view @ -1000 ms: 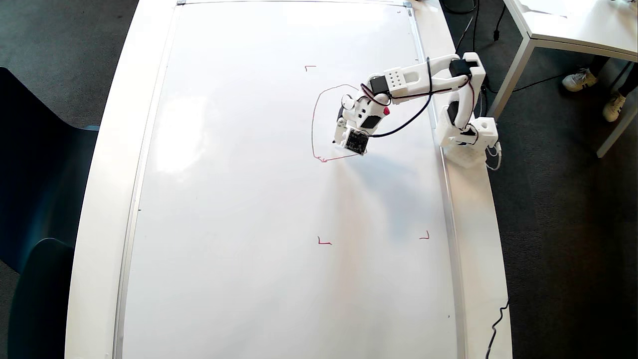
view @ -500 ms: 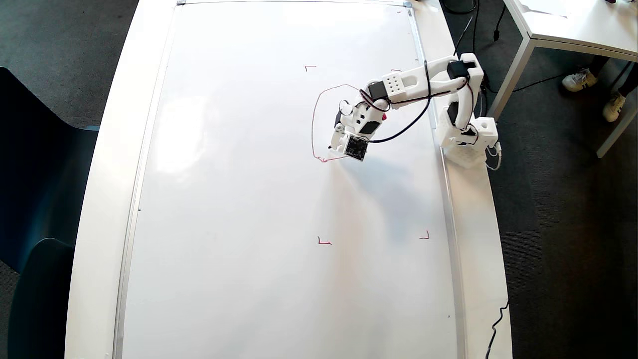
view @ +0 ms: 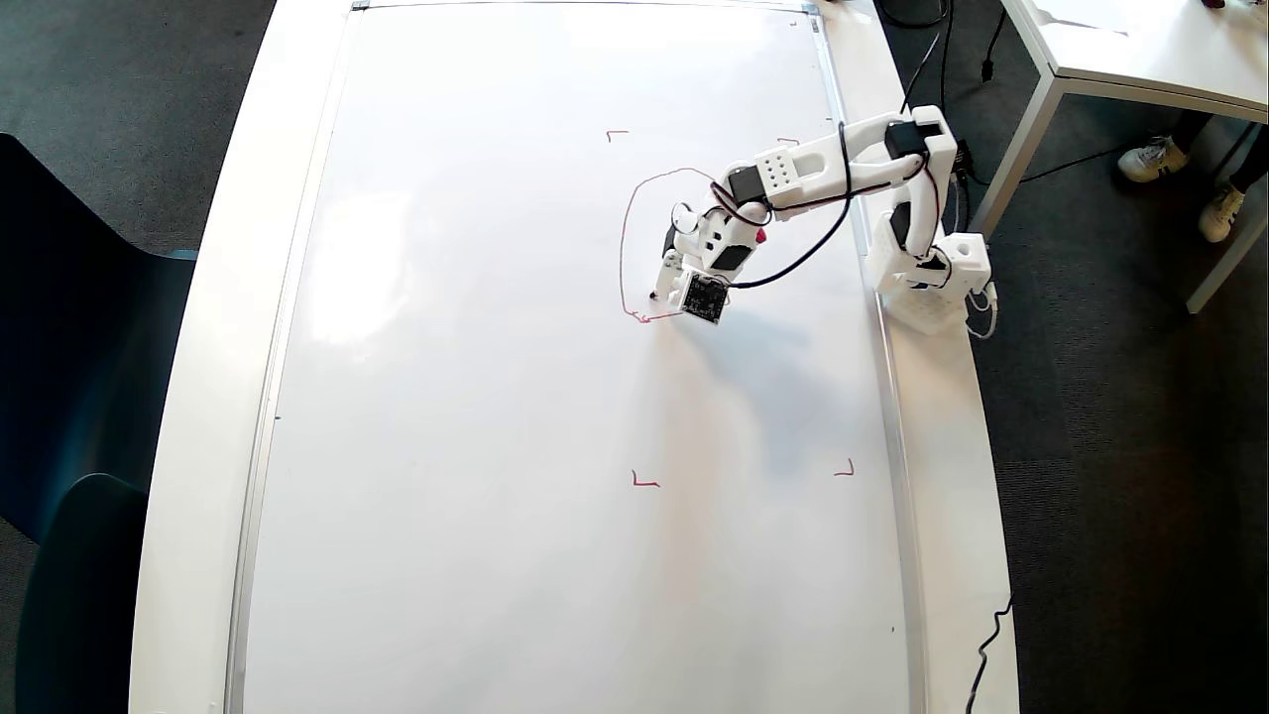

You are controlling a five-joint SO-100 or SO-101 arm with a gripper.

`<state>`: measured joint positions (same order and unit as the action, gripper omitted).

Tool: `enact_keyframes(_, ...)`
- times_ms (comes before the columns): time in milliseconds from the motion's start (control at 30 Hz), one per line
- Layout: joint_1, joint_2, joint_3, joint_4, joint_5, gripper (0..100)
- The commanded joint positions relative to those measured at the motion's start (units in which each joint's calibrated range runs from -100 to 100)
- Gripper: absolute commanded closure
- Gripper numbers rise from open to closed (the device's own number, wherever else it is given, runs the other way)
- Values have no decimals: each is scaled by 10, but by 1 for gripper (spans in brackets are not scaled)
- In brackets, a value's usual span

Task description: Draw on a whiteboard a robot head using a pen attached to the gripper

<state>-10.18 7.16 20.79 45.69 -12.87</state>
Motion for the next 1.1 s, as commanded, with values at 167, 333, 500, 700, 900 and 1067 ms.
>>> enact_keyframes(167,1,-20,24,1,2,99)
enact_keyframes(333,1,-46,58,0,2,99)
enact_keyframes(500,1,-63,79,0,2,99)
enact_keyframes(700,9,-83,106,0,2,99)
enact_keyframes(900,26,-105,132,-1,2,99)
enact_keyframes(1067,41,-109,136,-1,3,99)
